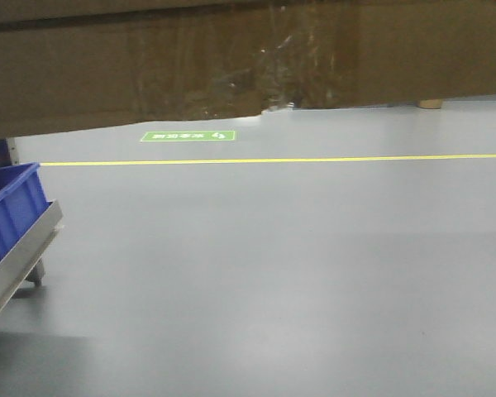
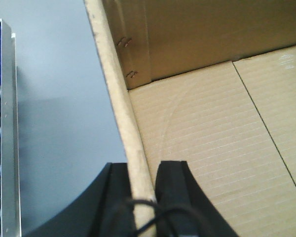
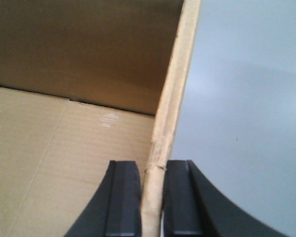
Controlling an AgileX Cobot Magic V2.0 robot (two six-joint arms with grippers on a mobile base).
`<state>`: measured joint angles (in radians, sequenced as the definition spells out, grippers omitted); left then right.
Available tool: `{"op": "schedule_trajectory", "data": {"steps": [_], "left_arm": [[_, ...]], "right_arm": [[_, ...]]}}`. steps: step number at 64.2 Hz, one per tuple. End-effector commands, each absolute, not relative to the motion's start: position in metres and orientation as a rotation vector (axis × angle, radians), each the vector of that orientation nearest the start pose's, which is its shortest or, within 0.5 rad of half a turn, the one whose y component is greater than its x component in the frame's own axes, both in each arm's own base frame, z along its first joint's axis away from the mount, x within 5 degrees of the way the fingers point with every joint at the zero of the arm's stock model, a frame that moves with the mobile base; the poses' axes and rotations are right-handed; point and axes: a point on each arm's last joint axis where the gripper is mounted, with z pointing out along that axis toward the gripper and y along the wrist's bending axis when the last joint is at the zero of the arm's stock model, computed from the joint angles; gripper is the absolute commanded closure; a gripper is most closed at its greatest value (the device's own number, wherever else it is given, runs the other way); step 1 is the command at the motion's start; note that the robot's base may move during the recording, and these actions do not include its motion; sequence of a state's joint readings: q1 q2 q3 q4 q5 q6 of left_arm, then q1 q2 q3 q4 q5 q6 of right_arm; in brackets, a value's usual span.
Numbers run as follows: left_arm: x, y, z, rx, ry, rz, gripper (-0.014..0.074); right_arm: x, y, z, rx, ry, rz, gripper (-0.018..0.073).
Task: Grab carton from right shelf to conveyor
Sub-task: 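Hold the carton with both grippers while the base turns away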
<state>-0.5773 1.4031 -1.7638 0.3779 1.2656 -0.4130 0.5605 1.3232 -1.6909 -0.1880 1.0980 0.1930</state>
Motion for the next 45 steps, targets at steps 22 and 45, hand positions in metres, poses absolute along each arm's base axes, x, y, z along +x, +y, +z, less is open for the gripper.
{"op": "schedule_trajectory", "data": {"steps": [22, 45], "left_arm": [[0.2377, -0.1301, 0.4832, 0.204, 2.233, -0.158, 0.0616], [0.2377, -0.1301, 0.4832, 0.204, 2.233, -0.158, 0.0616]], "right_arm": [[0.2224, 0.1301, 0.4912, -0.423, 2.081, 0.285, 0.0627], [0.2225, 0.1301, 0.4914, -0.422, 2.079, 0.285, 0.0627]]}}
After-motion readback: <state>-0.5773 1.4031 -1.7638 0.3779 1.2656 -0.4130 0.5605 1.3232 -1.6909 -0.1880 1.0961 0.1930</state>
